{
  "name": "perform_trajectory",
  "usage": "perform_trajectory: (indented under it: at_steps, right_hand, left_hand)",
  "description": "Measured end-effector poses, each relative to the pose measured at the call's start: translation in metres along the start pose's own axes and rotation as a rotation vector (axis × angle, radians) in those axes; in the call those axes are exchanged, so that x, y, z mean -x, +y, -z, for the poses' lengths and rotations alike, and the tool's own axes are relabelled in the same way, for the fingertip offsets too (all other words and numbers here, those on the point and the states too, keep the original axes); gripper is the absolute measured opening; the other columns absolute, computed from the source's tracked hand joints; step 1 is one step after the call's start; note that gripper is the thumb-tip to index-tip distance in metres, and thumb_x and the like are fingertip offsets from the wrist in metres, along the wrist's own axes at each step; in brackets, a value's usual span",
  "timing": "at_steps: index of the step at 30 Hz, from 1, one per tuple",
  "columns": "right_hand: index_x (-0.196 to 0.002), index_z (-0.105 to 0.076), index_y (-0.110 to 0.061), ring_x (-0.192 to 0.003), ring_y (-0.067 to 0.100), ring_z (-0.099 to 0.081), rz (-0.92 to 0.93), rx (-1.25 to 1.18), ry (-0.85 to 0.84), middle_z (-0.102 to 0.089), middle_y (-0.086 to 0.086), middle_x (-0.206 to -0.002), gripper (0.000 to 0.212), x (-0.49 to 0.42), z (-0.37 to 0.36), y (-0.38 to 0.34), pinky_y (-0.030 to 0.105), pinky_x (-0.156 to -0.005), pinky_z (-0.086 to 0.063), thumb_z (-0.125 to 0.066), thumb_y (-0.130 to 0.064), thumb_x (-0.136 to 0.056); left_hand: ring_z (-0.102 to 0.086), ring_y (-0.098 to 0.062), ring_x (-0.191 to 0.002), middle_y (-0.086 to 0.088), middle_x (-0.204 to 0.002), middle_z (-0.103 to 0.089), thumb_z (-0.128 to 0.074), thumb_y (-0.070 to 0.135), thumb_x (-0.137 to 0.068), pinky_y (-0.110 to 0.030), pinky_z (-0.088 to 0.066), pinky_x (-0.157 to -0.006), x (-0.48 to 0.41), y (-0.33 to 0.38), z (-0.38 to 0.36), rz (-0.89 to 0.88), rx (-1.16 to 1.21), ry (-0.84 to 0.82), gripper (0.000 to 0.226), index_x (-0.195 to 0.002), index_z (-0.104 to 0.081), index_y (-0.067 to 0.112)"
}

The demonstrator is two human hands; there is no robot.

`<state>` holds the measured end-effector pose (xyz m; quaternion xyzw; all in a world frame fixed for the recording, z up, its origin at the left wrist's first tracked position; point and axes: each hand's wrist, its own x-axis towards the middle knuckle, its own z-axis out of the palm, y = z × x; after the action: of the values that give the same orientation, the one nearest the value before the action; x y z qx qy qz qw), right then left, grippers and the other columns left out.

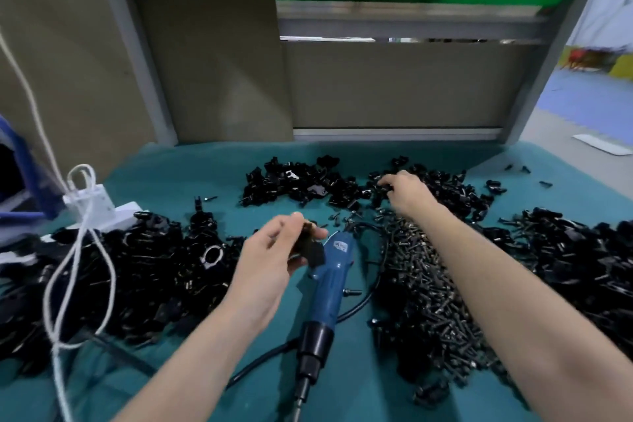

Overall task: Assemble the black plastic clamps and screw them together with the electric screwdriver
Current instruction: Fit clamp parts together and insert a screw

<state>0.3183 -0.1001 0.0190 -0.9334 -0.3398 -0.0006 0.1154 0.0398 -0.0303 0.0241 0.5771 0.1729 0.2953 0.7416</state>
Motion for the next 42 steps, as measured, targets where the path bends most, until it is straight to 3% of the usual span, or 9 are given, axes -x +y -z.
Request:
perform_trajectory:
  at_steps: [4, 9, 13, 17, 21, 27, 34, 36, 42]
  right_hand:
    - [-0.131, -0.055, -0.016, -0.096, 0.031, -0.059, 0.038, 0.111, -0.125, -0.059, 0.015, -0.122, 0.033, -0.022, -0.024, 0.004, 0.036, -0.076, -0.049, -0.054, -0.012, -0.097]
    - [-0.122, -0.058, -0.007, -0.119, 0.034, -0.038, 0.001, 0.092, 0.141, -0.045, 0.015, -0.127, 0.028, -0.014, -0.039, -0.006, 0.043, -0.09, -0.043, -0.049, -0.024, -0.1]
    - [-0.104, -0.061, -0.003, -0.108, 0.03, -0.051, 0.017, -0.572, 0.337, -0.056, 0.008, -0.115, 0.024, 0.032, -0.006, -0.041, 0.035, -0.09, -0.043, -0.052, -0.024, -0.099]
    - [-0.075, -0.07, -0.012, -0.059, 0.013, -0.058, 0.027, -1.488, -0.078, -0.066, -0.001, -0.066, 0.022, 0.137, 0.033, -0.068, 0.02, -0.053, -0.05, -0.065, -0.03, -0.088]
    - [-0.07, -0.077, -0.011, -0.058, 0.01, -0.061, -0.003, -1.707, -0.256, -0.064, 0.008, -0.07, 0.018, 0.22, 0.032, -0.064, 0.017, -0.056, -0.052, -0.068, -0.027, -0.072]
    - [-0.088, -0.068, -0.011, -0.061, 0.008, -0.055, -0.147, -1.475, -0.125, -0.066, 0.003, -0.075, 0.007, 0.266, 0.005, -0.037, 0.017, -0.053, -0.042, -0.064, -0.007, -0.085]
    - [-0.103, -0.062, -0.008, -0.072, 0.011, -0.059, -0.128, -1.34, -0.143, -0.063, 0.004, -0.077, 0.016, 0.274, -0.016, -0.048, 0.026, -0.064, -0.055, -0.05, 0.0, -0.096]
    - [-0.105, -0.058, -0.006, -0.077, 0.015, -0.059, -0.113, -1.347, -0.172, -0.059, 0.012, -0.084, 0.014, 0.272, -0.018, -0.048, 0.03, -0.067, -0.058, -0.048, 0.001, -0.097]
    - [-0.099, -0.066, -0.017, -0.072, 0.011, -0.059, 0.049, -1.11, -0.196, -0.068, -0.004, -0.089, 0.018, 0.26, -0.021, -0.051, 0.025, -0.061, -0.049, -0.055, -0.004, -0.095]
  left_hand:
    - [-0.067, -0.011, -0.089, -0.003, -0.096, -0.075, -0.066, 0.039, -0.069, -0.025, -0.051, -0.083, 0.029, 0.019, 0.007, -0.16, -0.107, -0.061, 0.007, -0.072, -0.066, 0.032]
    - [-0.069, -0.01, -0.089, 0.004, -0.102, -0.075, -0.075, 0.034, -0.068, -0.017, -0.051, -0.079, 0.048, 0.029, 0.028, -0.285, -0.186, -0.112, 0.052, -0.115, -0.054, 0.039]
    - [-0.069, -0.012, -0.097, 0.004, -0.105, -0.074, -0.078, 0.032, -0.062, -0.018, -0.051, -0.082, 0.058, 0.027, 0.028, -0.294, -0.181, -0.107, 0.048, -0.108, -0.066, 0.033]
    - [-0.065, -0.011, -0.101, 0.005, -0.103, -0.072, -0.082, 0.041, -0.06, -0.028, -0.047, -0.092, 0.071, 0.008, 0.006, -0.292, -0.327, -0.004, 0.04, -0.097, -0.065, 0.041]
    - [-0.062, -0.004, -0.085, 0.017, -0.091, -0.068, -0.086, 0.033, -0.064, -0.015, -0.046, -0.076, 0.083, -0.024, -0.023, -0.229, -0.363, 0.052, 0.039, -0.091, -0.059, 0.04]
    - [-0.057, 0.009, -0.087, 0.026, -0.098, -0.064, -0.084, 0.015, -0.07, -0.008, -0.041, -0.078, 0.106, -0.064, -0.036, -0.247, -0.577, 0.03, 0.055, -0.111, -0.063, 0.045]
    - [-0.063, -0.017, -0.098, 0.012, -0.113, -0.062, -0.074, -0.001, -0.074, -0.038, -0.05, -0.095, 0.101, -0.072, -0.025, -0.182, -0.623, -0.083, 0.06, -0.129, -0.061, 0.02]
    - [-0.062, -0.014, -0.087, 0.011, -0.109, -0.06, -0.074, 0.0, -0.077, -0.036, -0.053, -0.09, 0.095, -0.071, -0.017, -0.141, -0.612, -0.152, 0.057, -0.129, -0.06, 0.02]
    - [-0.071, -0.024, -0.062, 0.003, -0.098, -0.062, -0.065, -0.011, -0.083, -0.026, -0.059, -0.063, 0.078, -0.065, 0.007, 0.024, -0.372, -0.264, 0.039, -0.107, -0.067, 0.02]
